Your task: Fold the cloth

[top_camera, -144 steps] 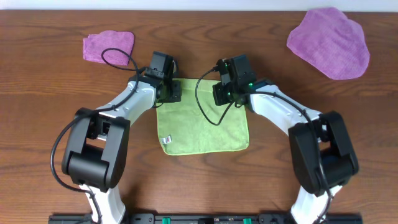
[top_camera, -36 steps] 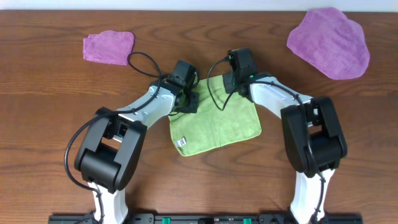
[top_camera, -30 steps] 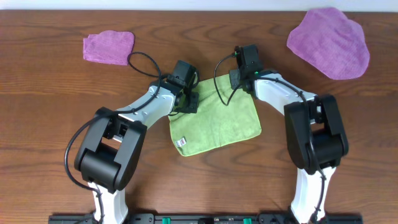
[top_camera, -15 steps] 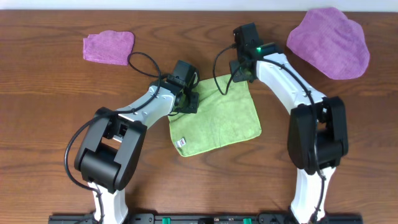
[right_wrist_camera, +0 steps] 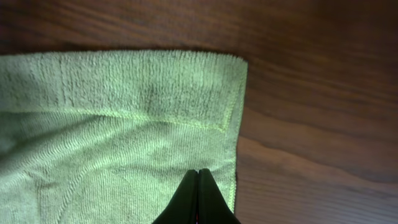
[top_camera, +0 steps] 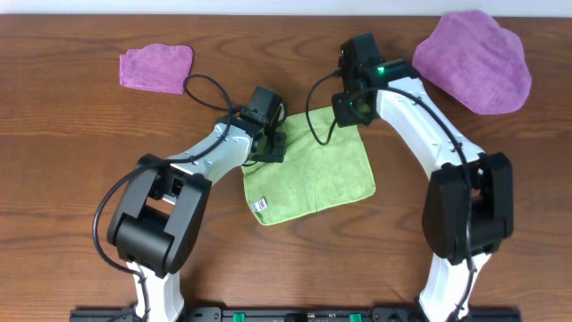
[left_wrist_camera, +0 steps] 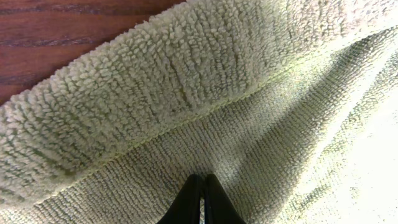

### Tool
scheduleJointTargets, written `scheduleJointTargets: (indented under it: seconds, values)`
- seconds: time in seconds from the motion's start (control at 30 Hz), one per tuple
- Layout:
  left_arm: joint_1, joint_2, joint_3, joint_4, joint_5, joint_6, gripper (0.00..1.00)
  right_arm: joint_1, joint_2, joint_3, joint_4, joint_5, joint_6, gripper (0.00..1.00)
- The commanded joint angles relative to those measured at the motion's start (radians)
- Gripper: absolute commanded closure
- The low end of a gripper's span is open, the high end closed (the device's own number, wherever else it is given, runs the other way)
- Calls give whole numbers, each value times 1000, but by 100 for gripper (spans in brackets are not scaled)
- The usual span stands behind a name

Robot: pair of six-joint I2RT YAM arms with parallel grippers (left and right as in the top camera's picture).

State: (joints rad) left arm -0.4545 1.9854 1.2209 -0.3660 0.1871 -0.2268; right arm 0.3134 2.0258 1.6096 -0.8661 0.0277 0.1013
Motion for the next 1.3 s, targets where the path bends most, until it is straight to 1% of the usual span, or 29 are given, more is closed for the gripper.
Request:
scheduleJointTargets:
  seconds: [0.0,0.07,0.1,0.23,0.43,0.5,0.53,0.6,0.7,0.77,0.87,0.97,1.07,1.17,1.27]
  values:
    - [-4,31,-2,-2,-14,21,94,9,-10,-77,26,-44,-13,98]
    - [-4,31,-2,0,-14,21,94,9,-10,-123,69,-58,-13,93]
    - [-4,31,-2,0,-14,21,94,10,-10,-141,90,-58,-13,88]
    - [-4,31,-2,0,-14,21,94,10,-10,-181,161,-54,-13,80]
    - [-4,31,-2,0,-14,21,94,10,-9,-209,262,-51,-35,76]
    - [-4,31,-2,1,-14,21,94,16,-9,-219,296,-52,-79,76]
    - [-4,31,-2,1,-14,21,94,20,-9,-223,306,-57,-111,78]
    - [-4,31,-2,2,-14,21,94,31,-9,-230,317,-58,-183,77]
    - [-4,31,-2,5,-14,21,94,42,-9,-230,304,-61,-321,78]
    - [-4,31,-2,8,-14,21,94,47,-9,-230,283,-45,-394,76]
    - [-4,31,-2,9,-14,21,94,54,-9,-230,251,37,-467,75]
    - [-4,31,-2,9,-13,21,94,63,-9,-230,242,210,-562,75]
    - [-4,31,-2,12,-11,21,94,66,-9,-230,248,316,-639,75]
    - [-4,31,-2,12,-10,18,94,66,-9,-230,258,350,-695,74]
    - [-4,31,-2,12,-10,18,94,69,-9,-230,265,349,-702,74]
